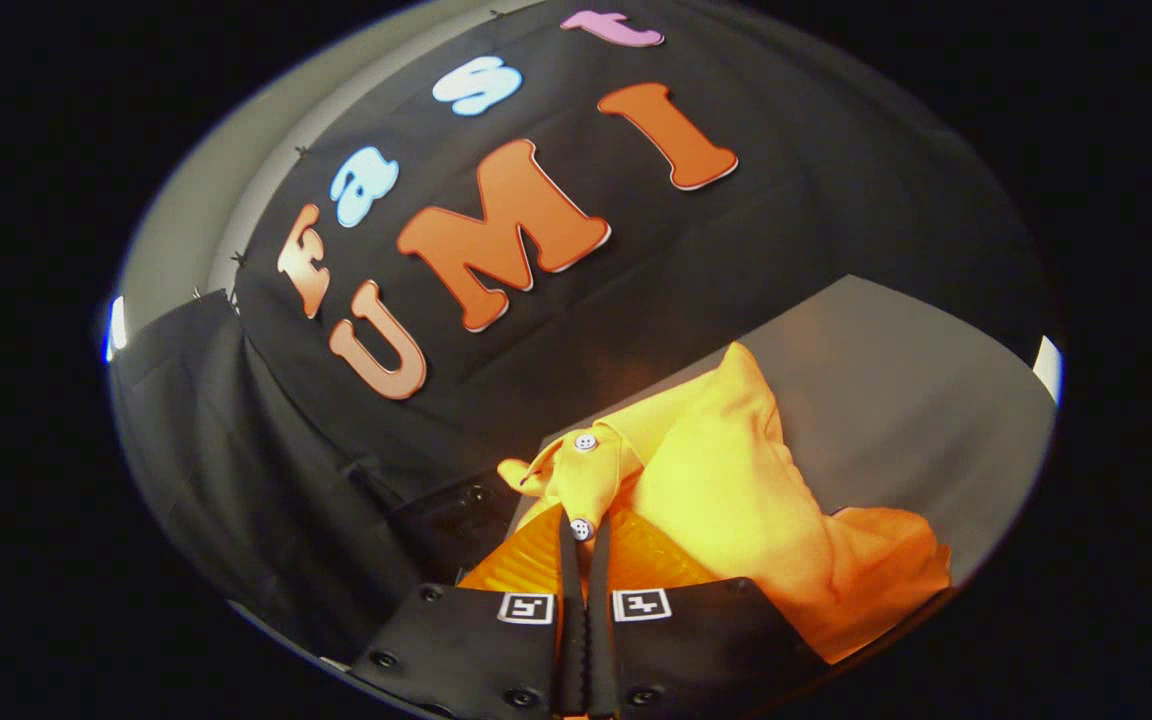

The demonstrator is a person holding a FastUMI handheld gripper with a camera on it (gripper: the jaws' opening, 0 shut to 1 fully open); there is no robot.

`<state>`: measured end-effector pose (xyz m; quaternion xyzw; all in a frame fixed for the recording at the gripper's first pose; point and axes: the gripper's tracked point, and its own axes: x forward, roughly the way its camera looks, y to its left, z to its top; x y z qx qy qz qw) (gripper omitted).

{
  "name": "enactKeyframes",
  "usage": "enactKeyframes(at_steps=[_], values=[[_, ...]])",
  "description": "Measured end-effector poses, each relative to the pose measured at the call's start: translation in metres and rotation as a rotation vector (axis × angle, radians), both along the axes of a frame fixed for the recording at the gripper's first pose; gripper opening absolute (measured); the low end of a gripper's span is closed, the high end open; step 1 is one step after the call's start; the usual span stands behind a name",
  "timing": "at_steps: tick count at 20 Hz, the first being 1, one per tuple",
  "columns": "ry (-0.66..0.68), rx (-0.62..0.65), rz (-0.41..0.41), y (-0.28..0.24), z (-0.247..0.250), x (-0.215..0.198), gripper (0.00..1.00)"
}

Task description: Put the clothes into the washing machine and then close the washing machine lid.

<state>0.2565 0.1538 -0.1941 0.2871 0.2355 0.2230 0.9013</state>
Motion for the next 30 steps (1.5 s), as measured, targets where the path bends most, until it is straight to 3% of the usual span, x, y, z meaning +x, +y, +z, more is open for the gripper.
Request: enactKeyframes(at_steps=[4,11,15,26,30], values=[[-0.140,0.030,0.030,0.002,0.051,-0.023,0.08],[-0.292,0.048,0.076,0.064,0.127,-0.074,0.08],[-0.349,-0.015,0.083,0.120,0.152,-0.088,0.08],[-0.352,-0.039,0.177,0.310,0.149,-0.085,0.08],[-0.315,-0.122,0.174,0.353,0.107,-0.075,0.08]])
